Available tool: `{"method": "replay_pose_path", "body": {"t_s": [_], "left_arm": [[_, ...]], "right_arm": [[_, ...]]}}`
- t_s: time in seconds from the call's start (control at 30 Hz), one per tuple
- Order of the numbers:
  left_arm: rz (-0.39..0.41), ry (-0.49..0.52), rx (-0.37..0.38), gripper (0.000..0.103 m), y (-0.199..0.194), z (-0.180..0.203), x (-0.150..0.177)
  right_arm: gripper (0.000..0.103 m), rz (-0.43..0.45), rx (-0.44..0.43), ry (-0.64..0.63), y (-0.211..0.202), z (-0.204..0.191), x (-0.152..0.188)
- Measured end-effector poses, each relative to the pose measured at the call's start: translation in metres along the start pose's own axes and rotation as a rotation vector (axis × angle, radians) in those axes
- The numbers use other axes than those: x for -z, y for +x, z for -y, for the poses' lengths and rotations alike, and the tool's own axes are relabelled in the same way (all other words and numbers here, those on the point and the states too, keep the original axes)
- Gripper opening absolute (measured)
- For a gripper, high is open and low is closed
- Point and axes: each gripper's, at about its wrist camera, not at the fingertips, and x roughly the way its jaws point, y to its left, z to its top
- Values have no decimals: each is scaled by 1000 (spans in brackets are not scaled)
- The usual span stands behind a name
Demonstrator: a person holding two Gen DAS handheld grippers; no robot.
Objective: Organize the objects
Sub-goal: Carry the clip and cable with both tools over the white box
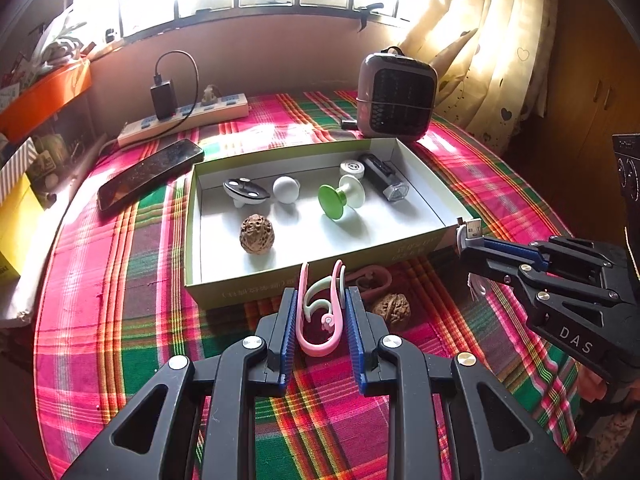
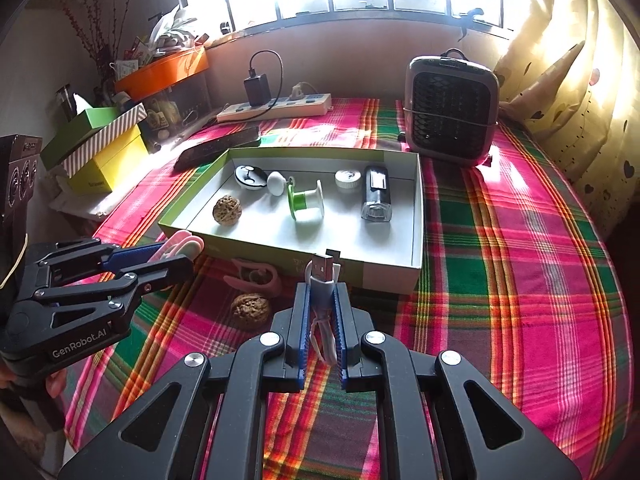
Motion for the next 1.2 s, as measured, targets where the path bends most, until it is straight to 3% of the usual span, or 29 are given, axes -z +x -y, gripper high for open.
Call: {"method": "replay_pose_path", "body": {"t_s": [0.5,1.2], "left_arm": [[12,-8,-3,21,16,-10,-30],[-47,-24,1,21,66,-19,-48]], "right_arm": [[11,13,5,-17,11,8,-33],[11,-32,-9,92,60,49,-72]]}}
